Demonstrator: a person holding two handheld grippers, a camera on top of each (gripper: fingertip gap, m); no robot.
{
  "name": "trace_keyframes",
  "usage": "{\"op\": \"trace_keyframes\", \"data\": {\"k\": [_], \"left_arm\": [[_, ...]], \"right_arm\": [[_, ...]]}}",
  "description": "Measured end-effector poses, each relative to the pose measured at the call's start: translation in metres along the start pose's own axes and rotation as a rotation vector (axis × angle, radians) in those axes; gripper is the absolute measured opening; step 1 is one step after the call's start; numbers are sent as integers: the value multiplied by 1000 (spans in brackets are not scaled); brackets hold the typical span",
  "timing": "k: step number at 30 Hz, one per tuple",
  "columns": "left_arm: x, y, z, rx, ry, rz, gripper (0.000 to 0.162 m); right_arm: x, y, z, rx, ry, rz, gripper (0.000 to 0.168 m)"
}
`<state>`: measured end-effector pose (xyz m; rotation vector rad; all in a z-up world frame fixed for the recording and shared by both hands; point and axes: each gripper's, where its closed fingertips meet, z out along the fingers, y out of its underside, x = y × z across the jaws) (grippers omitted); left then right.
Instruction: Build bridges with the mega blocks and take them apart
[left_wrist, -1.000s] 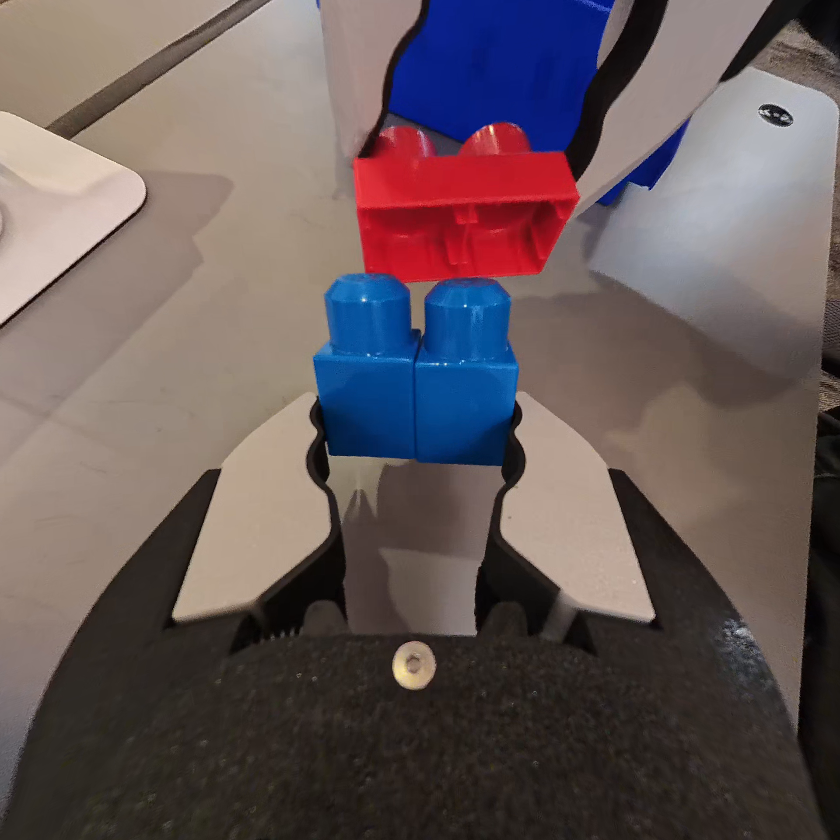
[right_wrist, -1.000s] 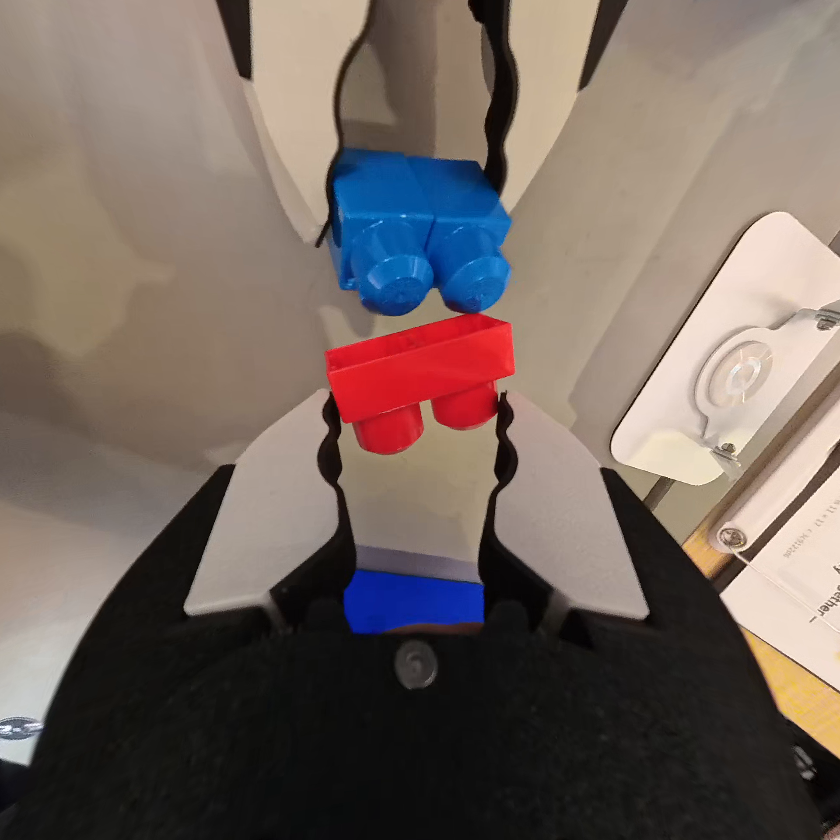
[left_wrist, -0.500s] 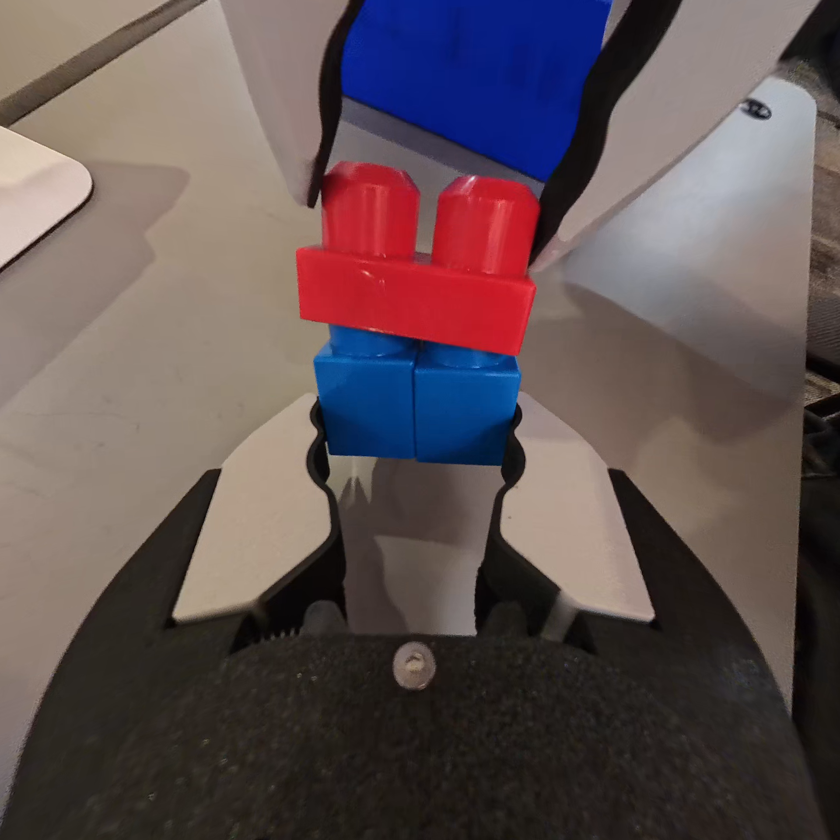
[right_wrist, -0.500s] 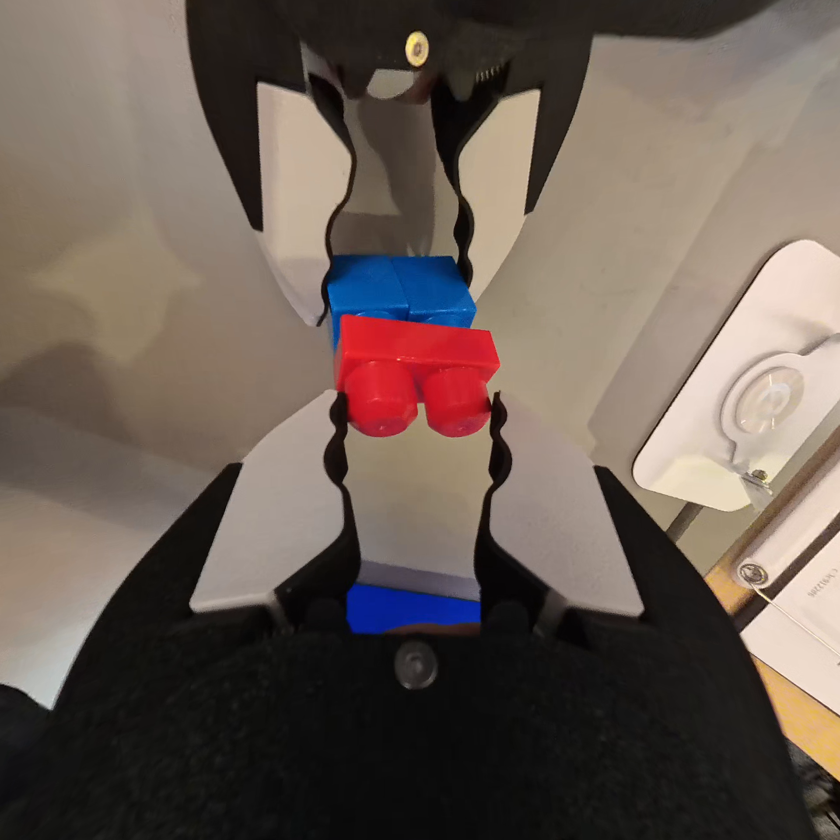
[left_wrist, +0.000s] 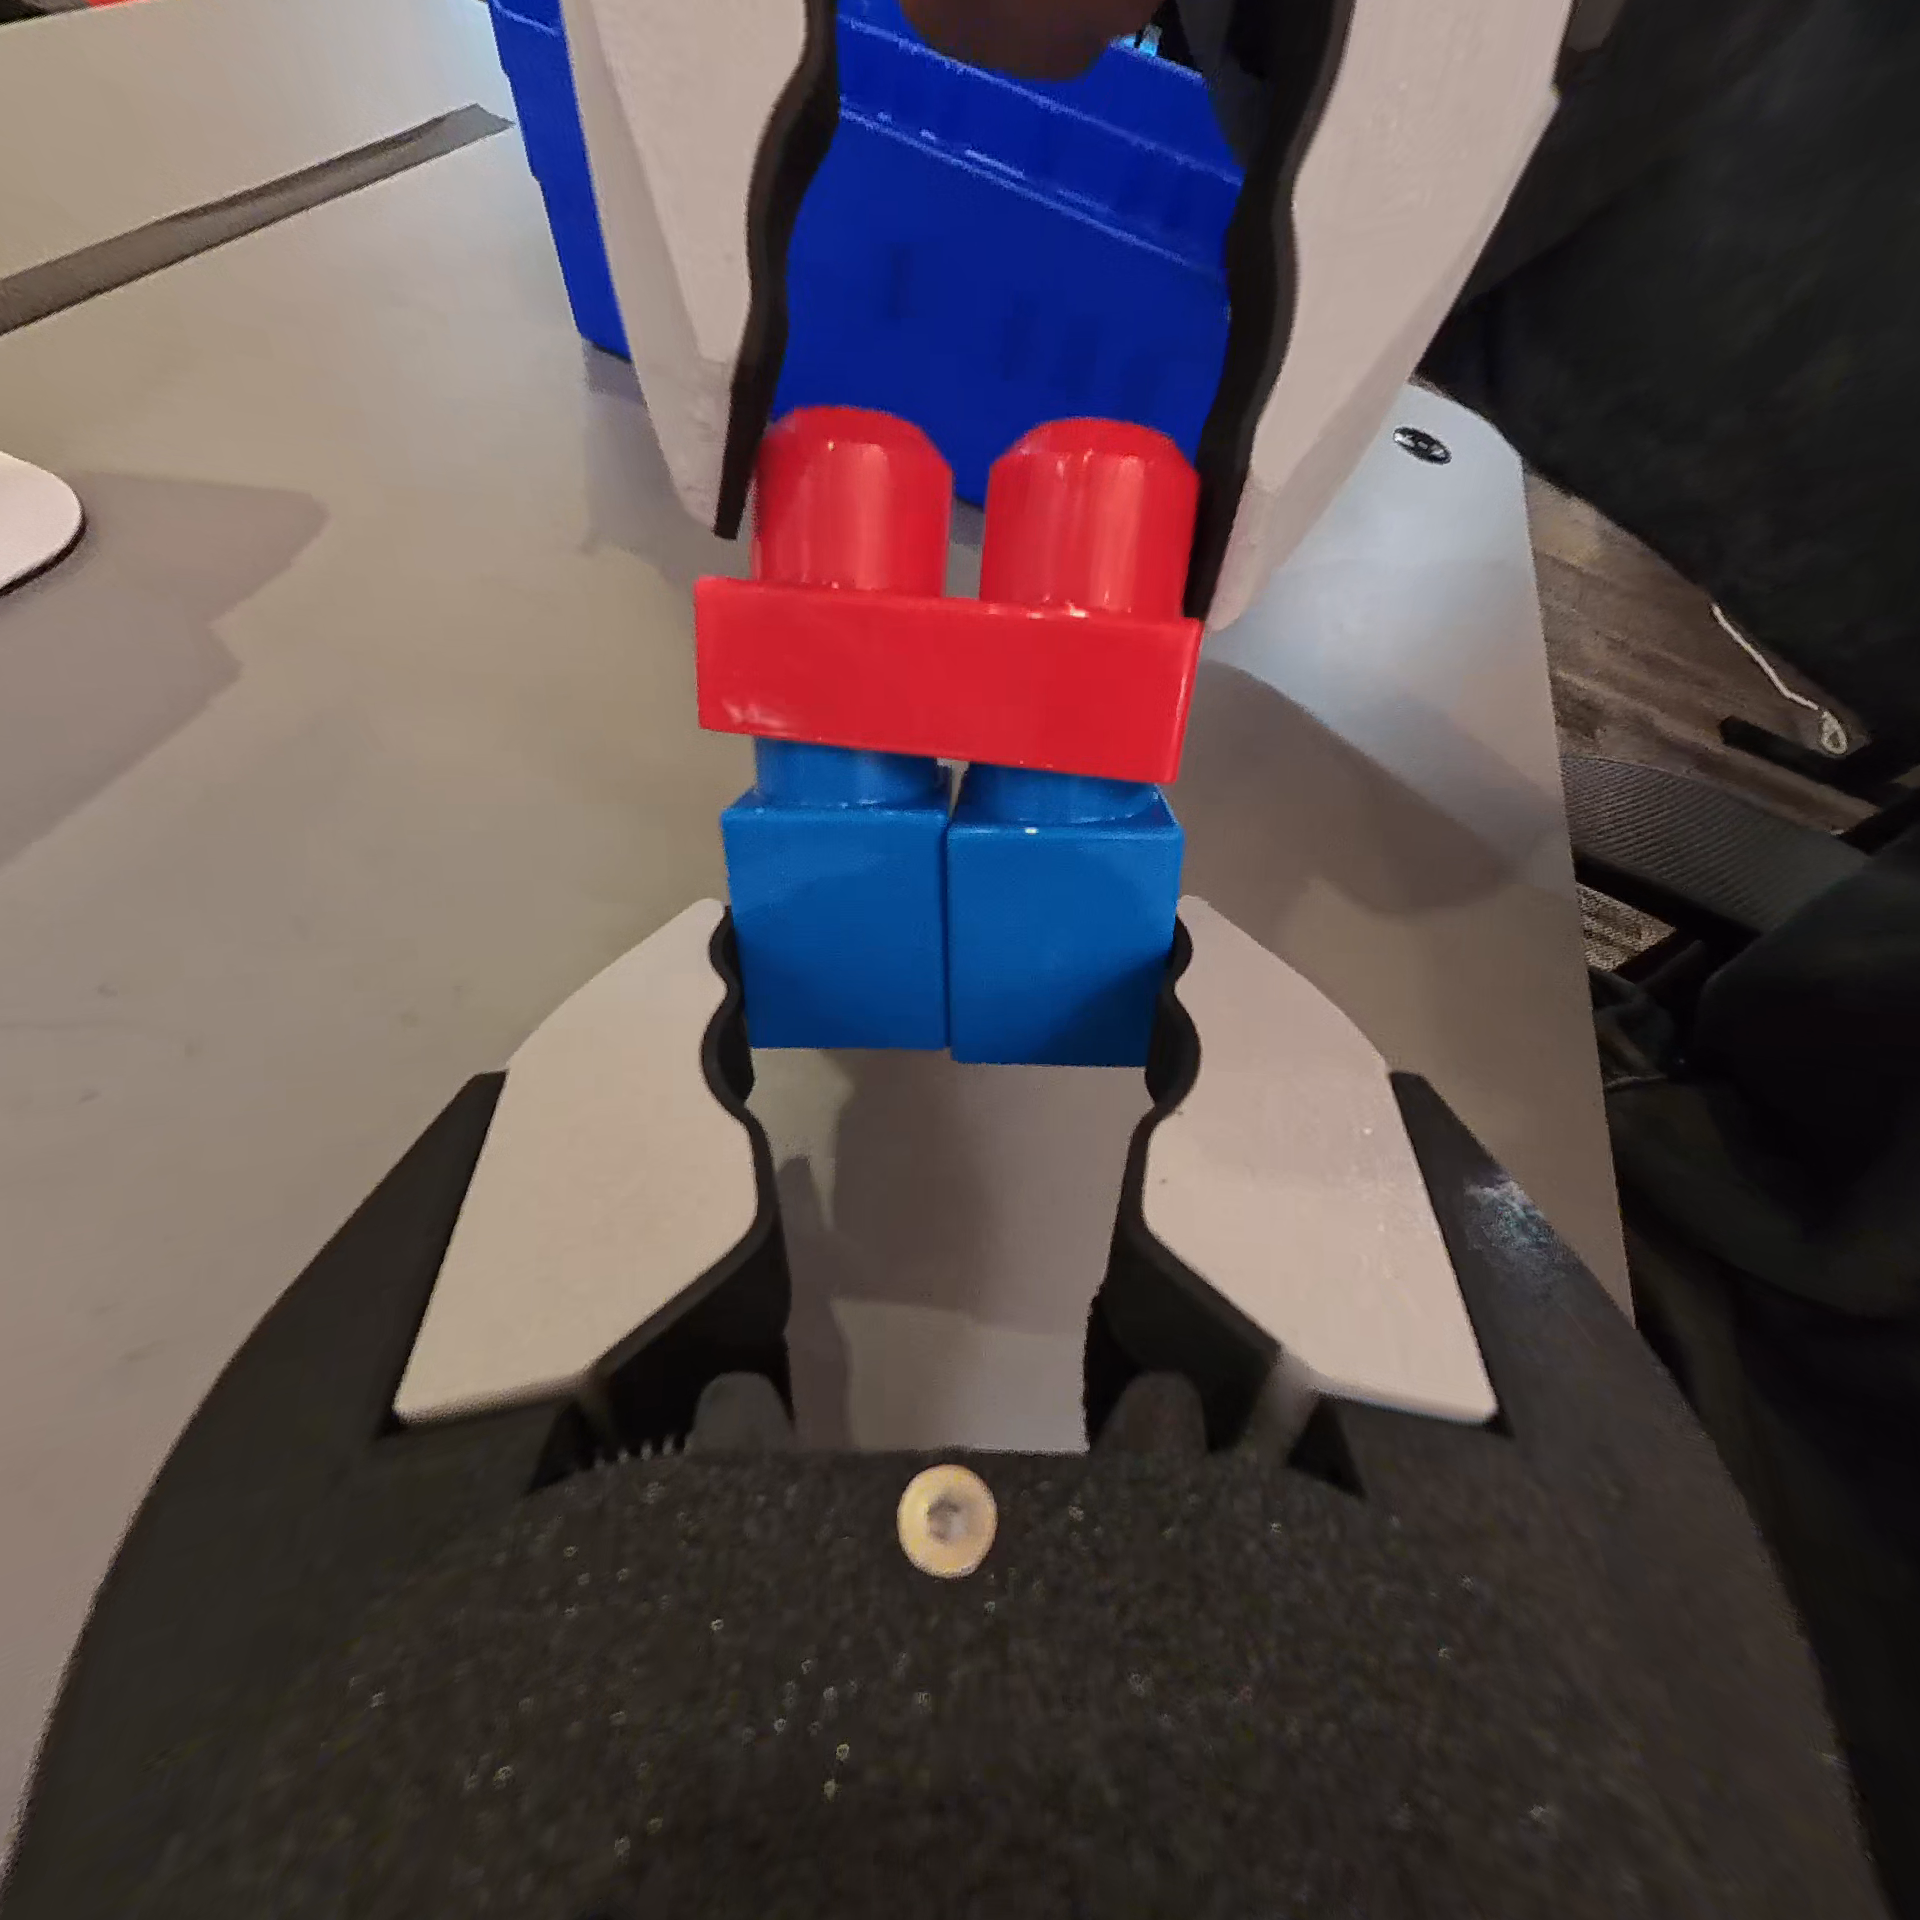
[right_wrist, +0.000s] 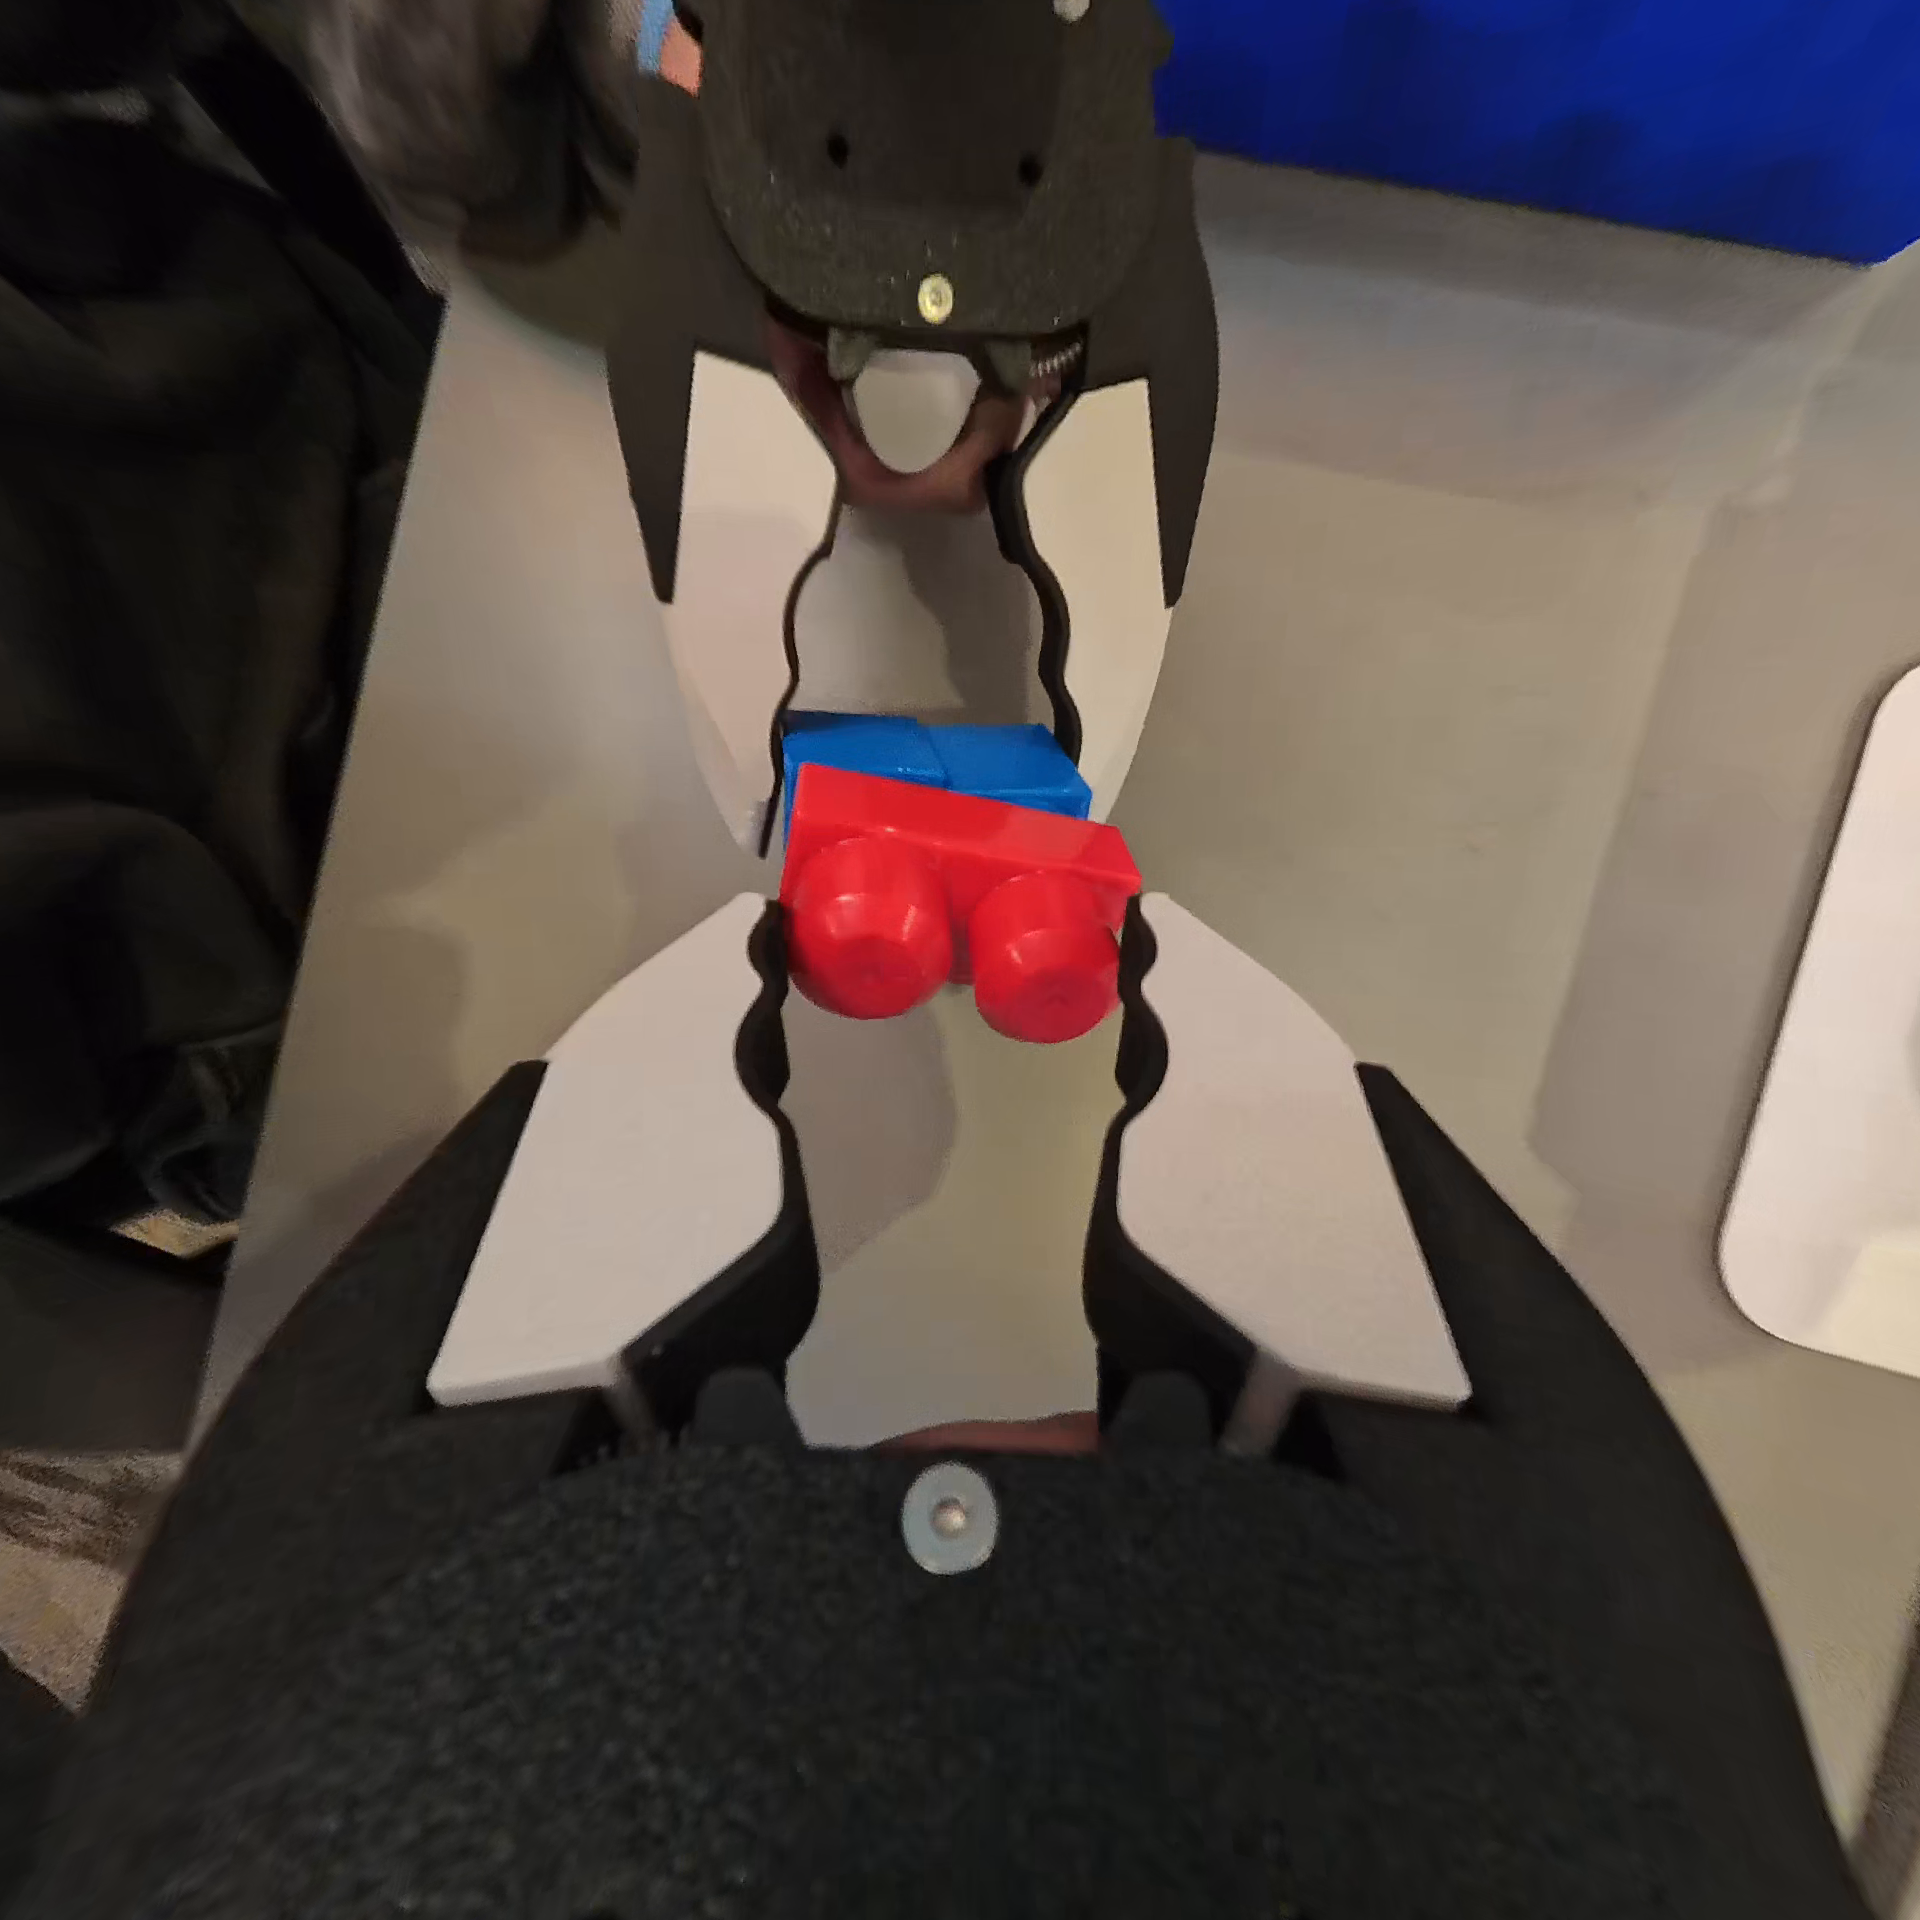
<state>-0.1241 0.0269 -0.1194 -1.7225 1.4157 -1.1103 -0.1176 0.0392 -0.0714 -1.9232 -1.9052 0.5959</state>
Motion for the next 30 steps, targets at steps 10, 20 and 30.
{"op": "trace_keyframes", "data": {"k": [10, 20, 30], "left_arm": [[-2, -17, -11, 109, -5, 0, 74], [0, -13, -10, 83, -22, 39, 74], [3, -8, -6, 29, -28, 64, 74]], "right_arm": [[7, -10, -6, 174, 21, 142, 72], [3, -8, -3, 172, 22, 159, 68], [-2, -4, -1, 88, -3, 105, 68]]}}
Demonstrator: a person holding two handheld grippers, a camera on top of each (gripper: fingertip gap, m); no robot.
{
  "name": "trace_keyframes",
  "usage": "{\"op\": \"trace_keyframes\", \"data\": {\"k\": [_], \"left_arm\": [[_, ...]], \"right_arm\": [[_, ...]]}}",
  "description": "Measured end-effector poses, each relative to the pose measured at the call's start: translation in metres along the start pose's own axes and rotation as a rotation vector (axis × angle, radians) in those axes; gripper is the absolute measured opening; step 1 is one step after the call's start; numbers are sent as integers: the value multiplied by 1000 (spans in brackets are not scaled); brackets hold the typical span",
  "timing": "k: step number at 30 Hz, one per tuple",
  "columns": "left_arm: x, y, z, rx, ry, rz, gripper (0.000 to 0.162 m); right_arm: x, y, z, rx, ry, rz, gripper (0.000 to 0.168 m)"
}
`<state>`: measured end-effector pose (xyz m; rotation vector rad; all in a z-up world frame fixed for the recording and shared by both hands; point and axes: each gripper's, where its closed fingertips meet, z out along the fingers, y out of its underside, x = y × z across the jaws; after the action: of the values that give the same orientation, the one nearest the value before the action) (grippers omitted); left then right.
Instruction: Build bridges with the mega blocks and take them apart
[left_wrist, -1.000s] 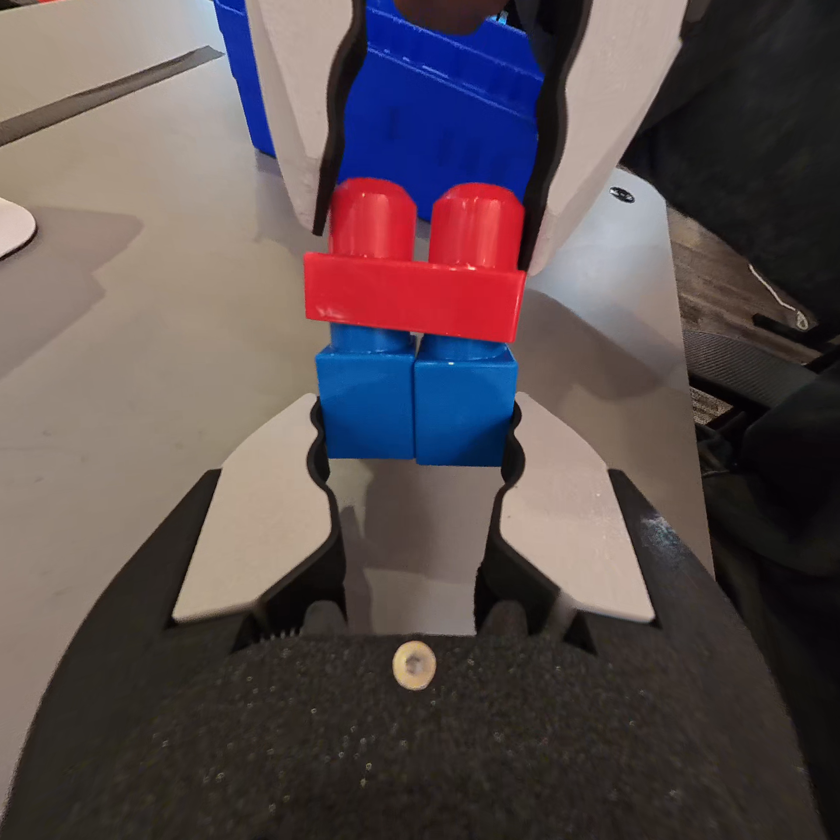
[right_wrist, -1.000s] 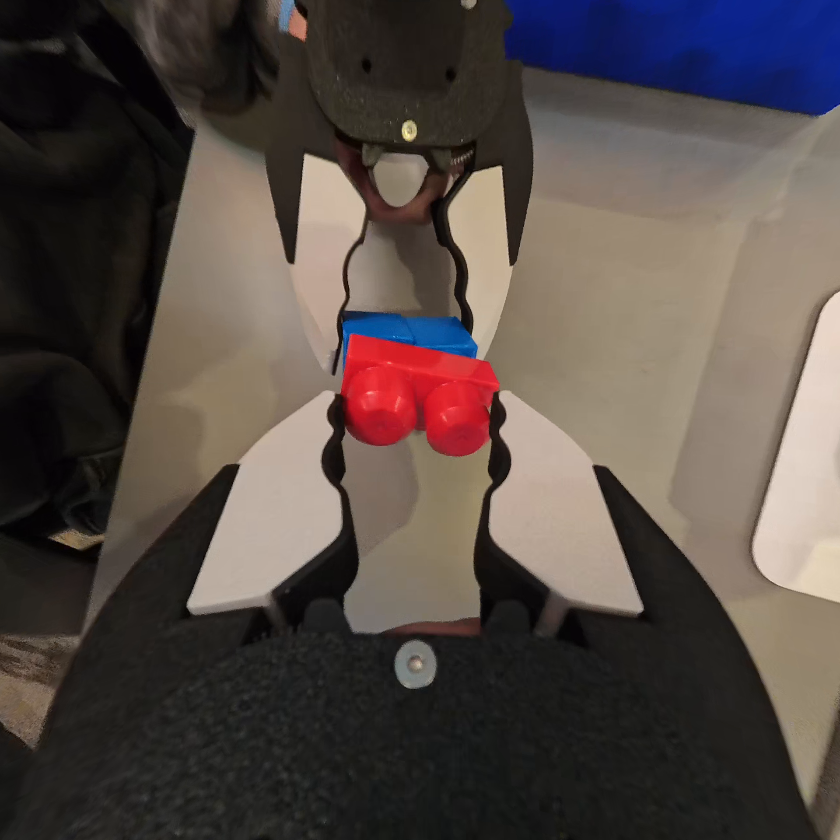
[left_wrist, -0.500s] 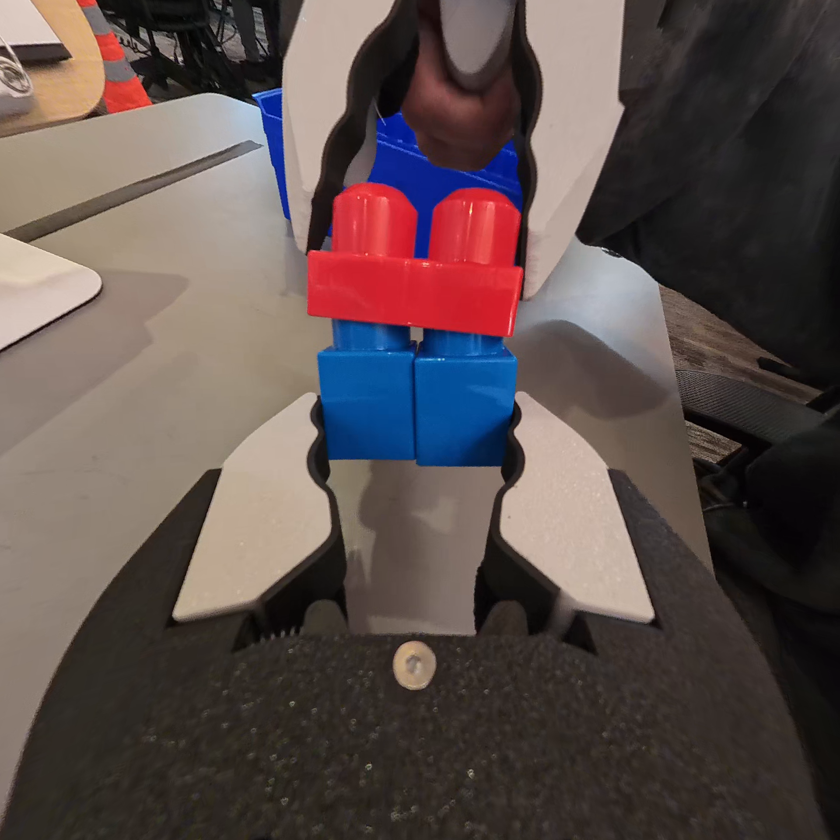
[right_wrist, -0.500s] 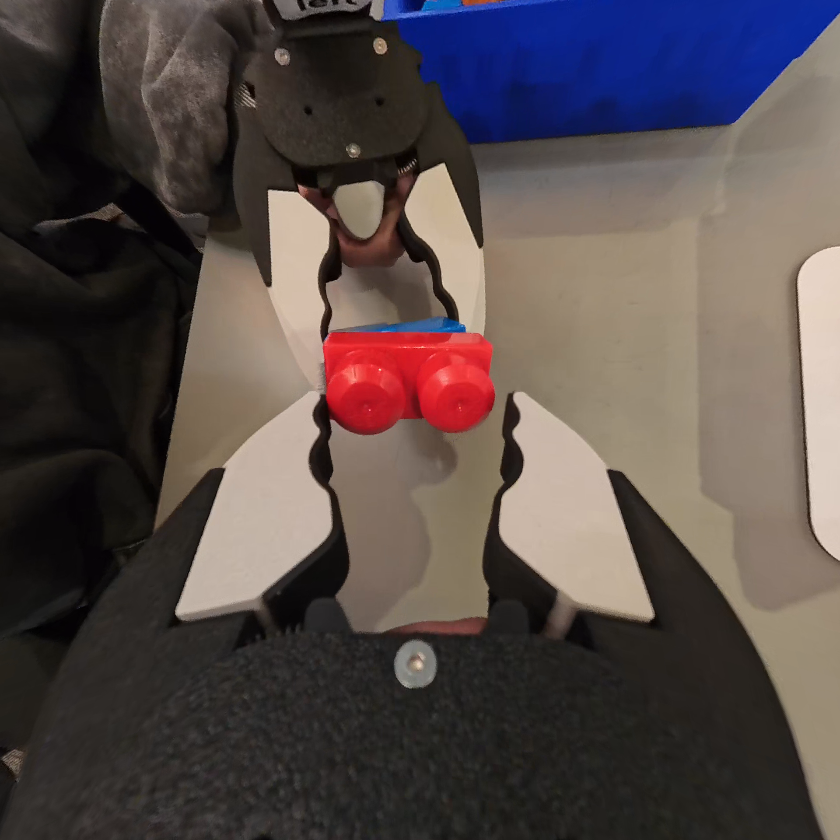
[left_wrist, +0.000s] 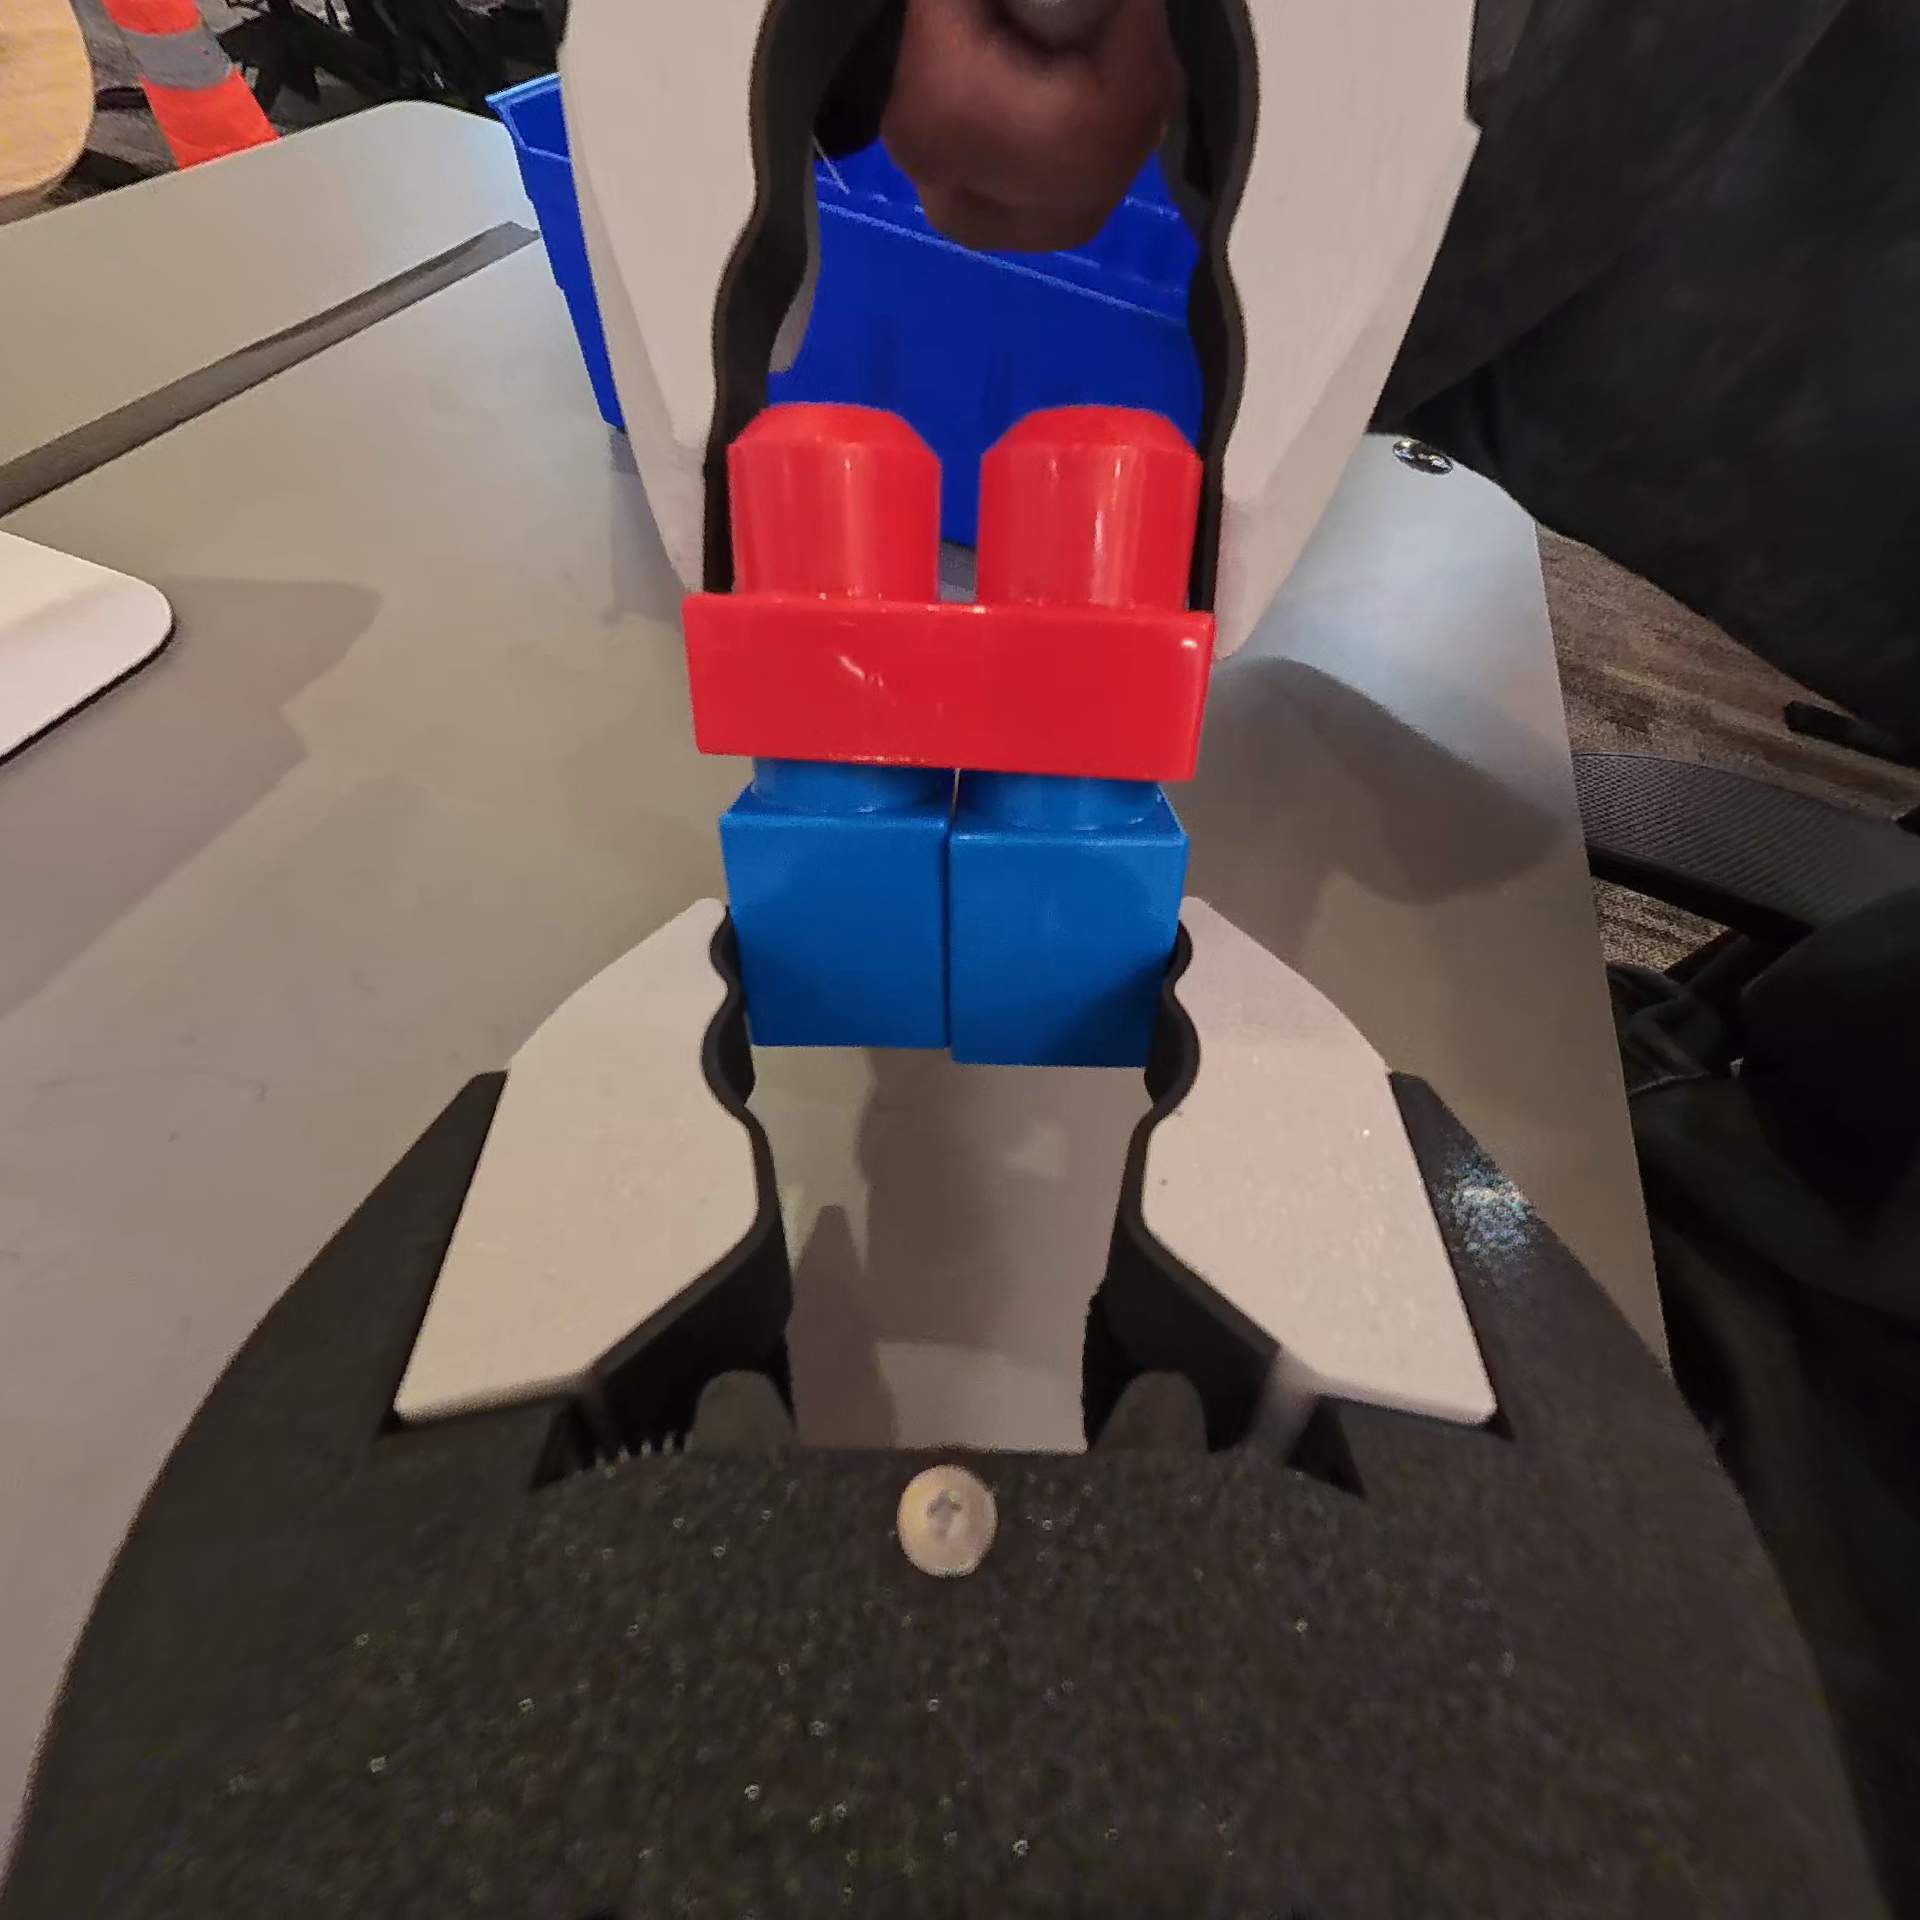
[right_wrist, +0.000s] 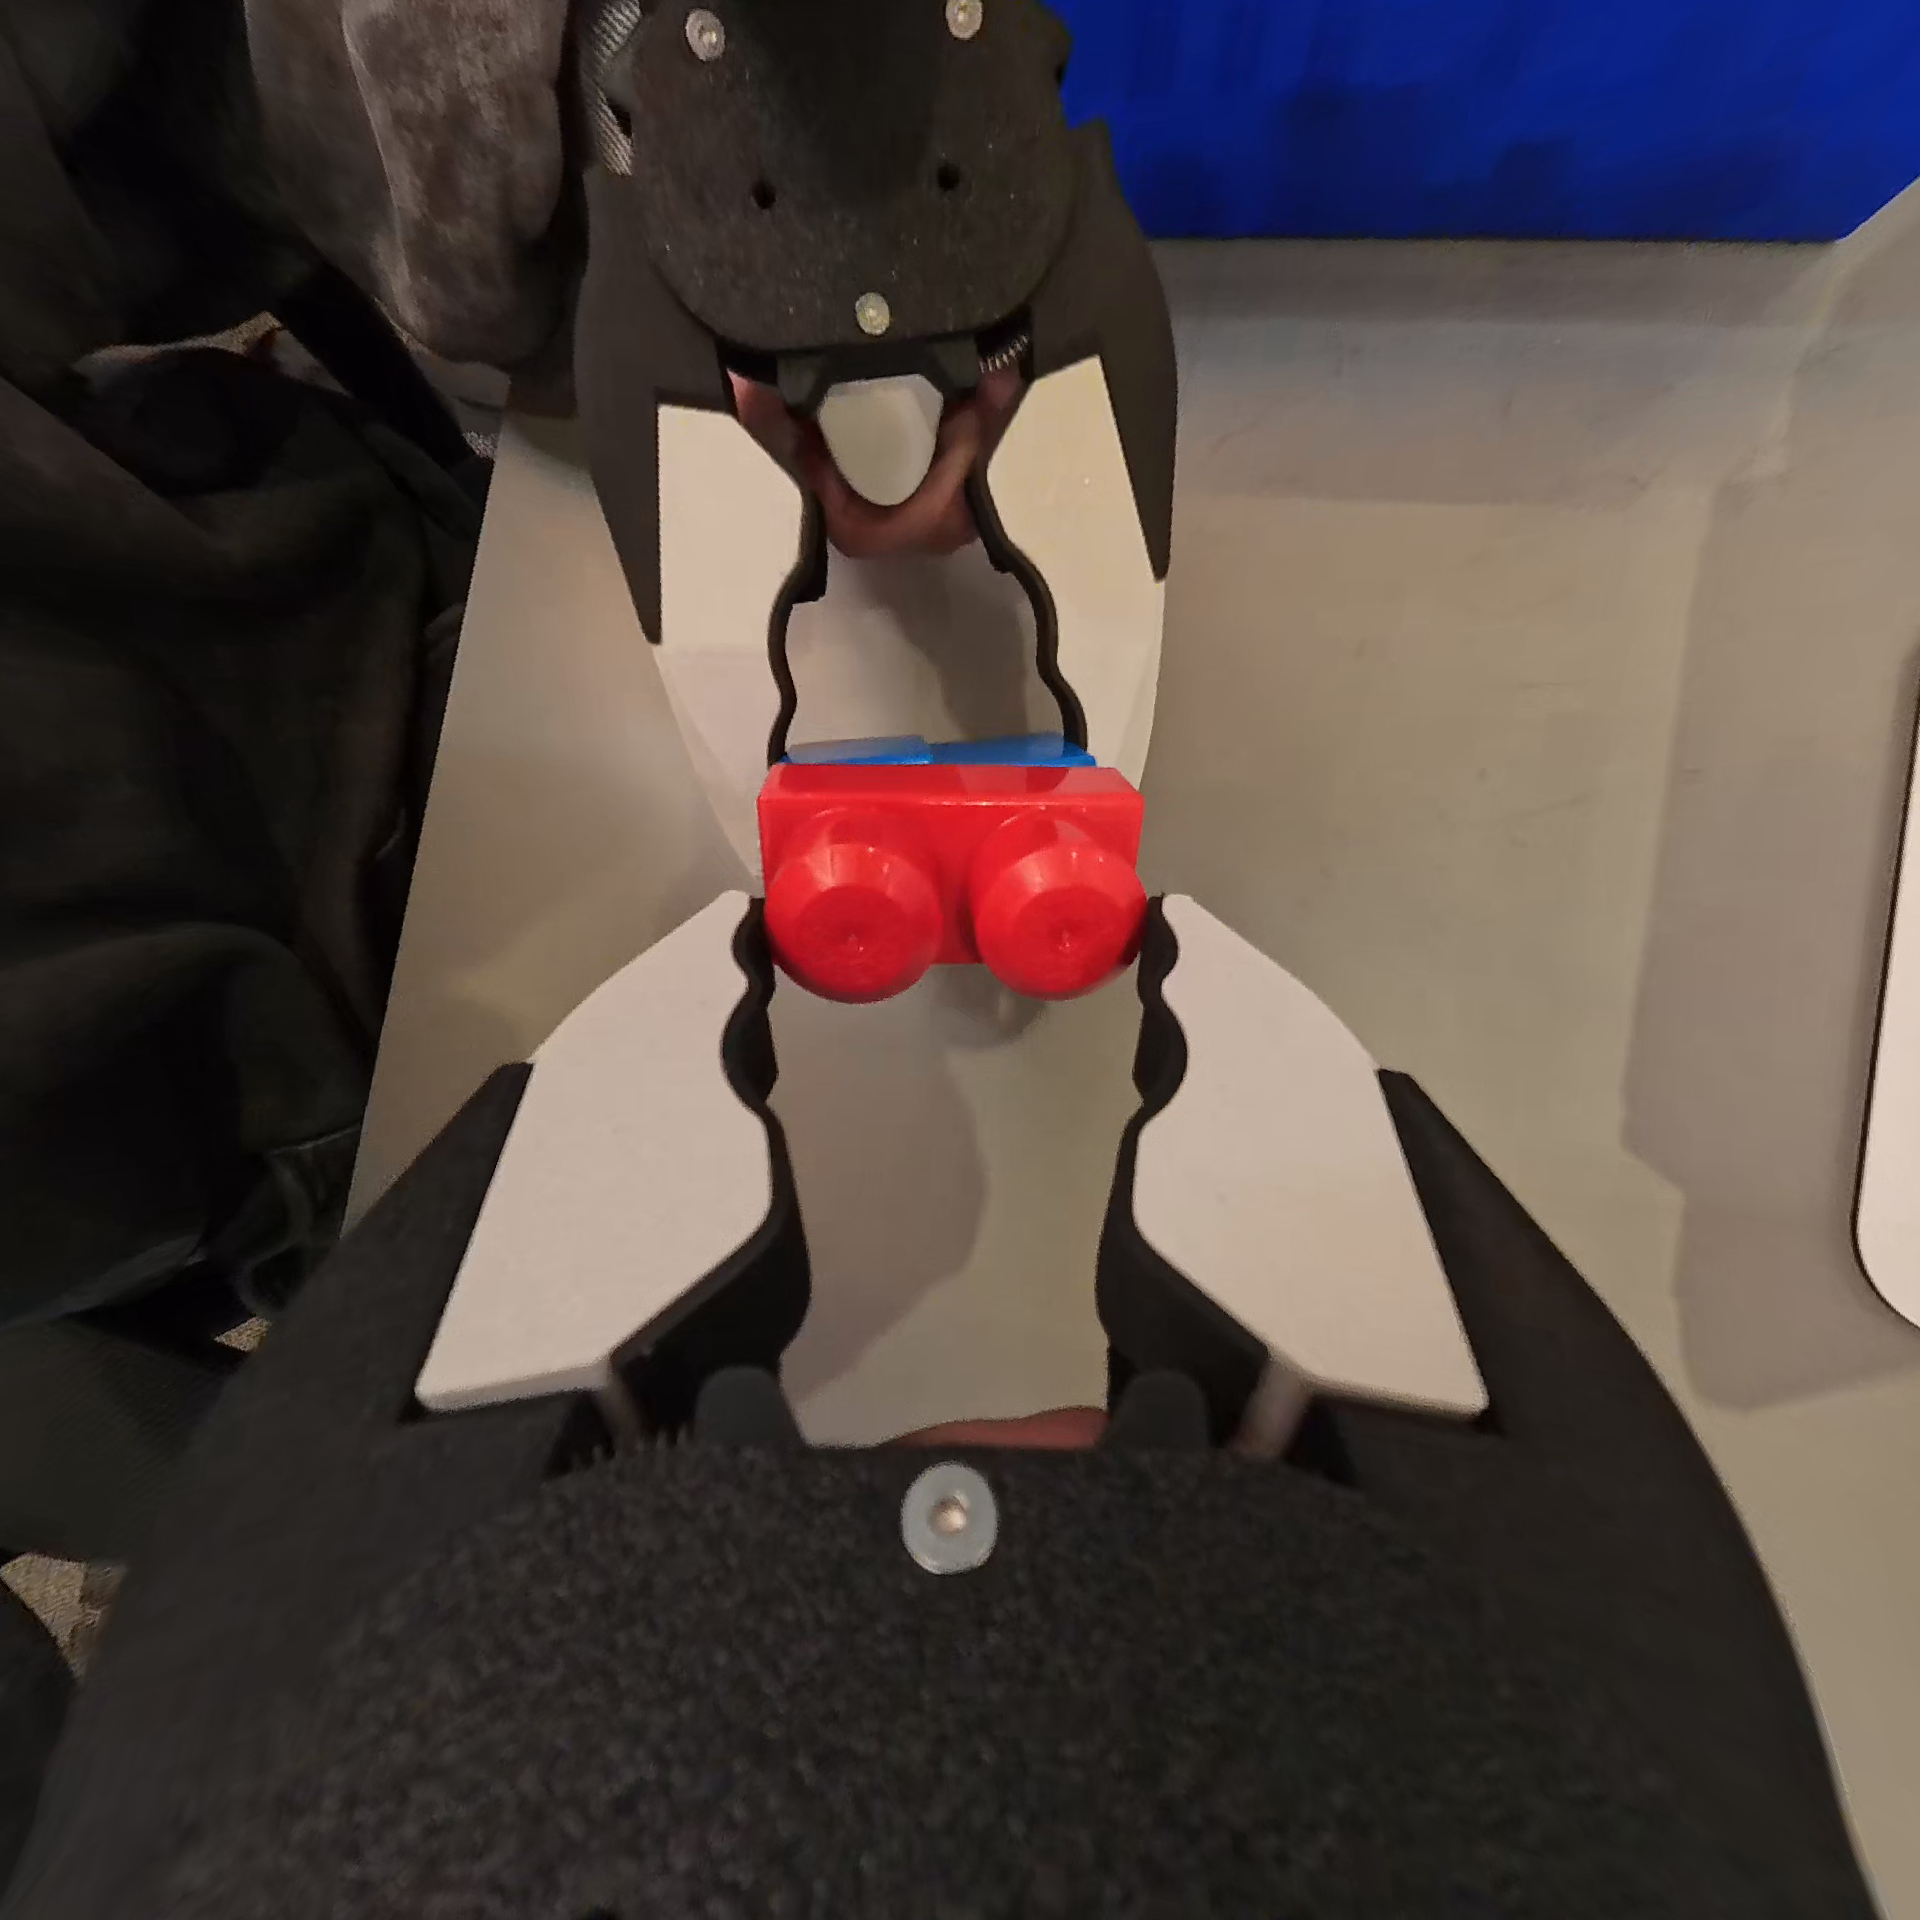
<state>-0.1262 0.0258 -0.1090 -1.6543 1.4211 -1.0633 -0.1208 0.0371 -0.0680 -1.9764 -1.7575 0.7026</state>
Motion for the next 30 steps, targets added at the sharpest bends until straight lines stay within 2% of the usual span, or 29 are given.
{"op": "trace_keyframes", "data": {"k": [4, 7, 11, 14, 15, 16, 17, 18, 21, 23, 25, 30], "left_arm": [[-2, 5, 3, -37, -29, 11, 74], [-4, 0, -1, 0, -39, 15, 74], [-17, -10, -18, 49, -129, 80, 74], [-24, -20, -27, 109, -174, 109, 74], [-26, -23, -29, 122, -192, 122, 74], [-27, -25, -31, 132, -208, 140, 74], [-27, -27, -32, 136, -217, 159, 74], [-27, -28, -33, 143, -231, 176, 74], [-24, -32, -34, 159, -235, 205, 74], [-20, -34, -35, 170, -221, 221, 74], [-17, -35, -36, 181, -211, 235, 74], [-13, -34, -33, 175, -187, 249, 74]], "right_arm": [[1, 1, 3, -47, 17, -18, 68], [3, -8, 0, -13, 44, 2, 68], [3, -25, -26, 178, 77, 175, 79], [6, -38, -43, 421, 33, 492, 79], [6, -43, -47, 522, -9, 594, 84], [7, -46, -51, 622, -61, 689, 77], [11, -44, -51, 697, -103, 798, 79], [13, -45, -54, 794, -173, 878, 88], [18, -44, -53, 1014, -446, 1097, 94], [20, -41, -39, 1035, -587, 1172, 98], [23, -37, -20, 1008, -623, 1196, 103], [7, -59, -4, 960, -795, 1111, 110]]}}
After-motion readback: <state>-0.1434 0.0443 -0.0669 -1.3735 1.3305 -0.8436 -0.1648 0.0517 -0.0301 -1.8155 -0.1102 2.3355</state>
